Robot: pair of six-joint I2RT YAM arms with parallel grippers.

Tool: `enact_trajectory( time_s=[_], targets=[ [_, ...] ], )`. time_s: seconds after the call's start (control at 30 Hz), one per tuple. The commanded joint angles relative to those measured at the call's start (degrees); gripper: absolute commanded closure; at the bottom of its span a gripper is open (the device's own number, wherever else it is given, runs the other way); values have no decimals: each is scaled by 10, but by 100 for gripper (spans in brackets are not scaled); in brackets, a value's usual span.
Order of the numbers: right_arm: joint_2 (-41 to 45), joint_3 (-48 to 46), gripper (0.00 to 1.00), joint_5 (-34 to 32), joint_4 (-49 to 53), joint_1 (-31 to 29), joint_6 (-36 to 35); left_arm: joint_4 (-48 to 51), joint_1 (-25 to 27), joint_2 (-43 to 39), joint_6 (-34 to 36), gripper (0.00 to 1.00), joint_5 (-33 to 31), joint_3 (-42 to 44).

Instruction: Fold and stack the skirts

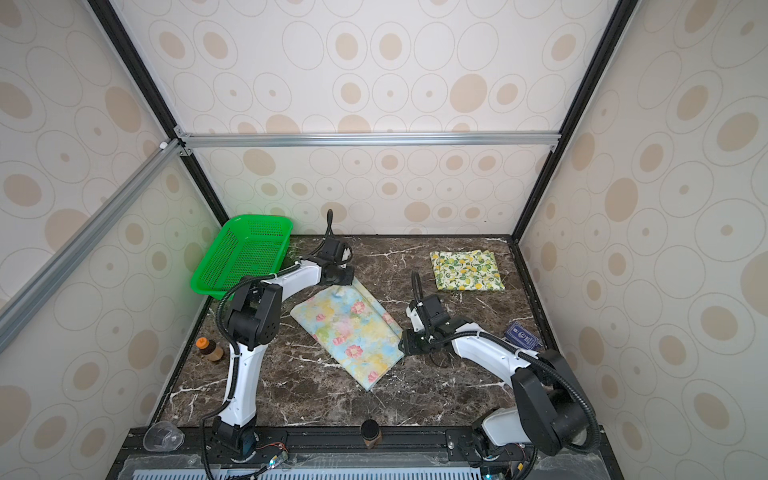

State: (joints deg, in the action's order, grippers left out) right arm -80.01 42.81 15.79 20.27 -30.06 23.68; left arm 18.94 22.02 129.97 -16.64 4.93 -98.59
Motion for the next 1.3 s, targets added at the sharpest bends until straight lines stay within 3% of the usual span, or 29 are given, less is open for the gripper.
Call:
enact_trajectory(
  time_s=[0.0,0.17,0.37,1.03,1.27],
  targets=[
    [-18,-2,56,7,-17,-8,4,-2,1,-5,-1,100,7,-1],
    [-35,-2,67,8,-31,-15,7,-8,1,-11,-8,100,14,1],
    [-30,-2,100,2,-33,-17,15,-9,0,-26,-14,100,13,4],
    [75,34,100,-46,38,-77,16,3,1,-178,-45,100,-70,32],
    [92,38,100,-67,50,-80,15,13,3,-180,-53,100,-65,3]
  ],
)
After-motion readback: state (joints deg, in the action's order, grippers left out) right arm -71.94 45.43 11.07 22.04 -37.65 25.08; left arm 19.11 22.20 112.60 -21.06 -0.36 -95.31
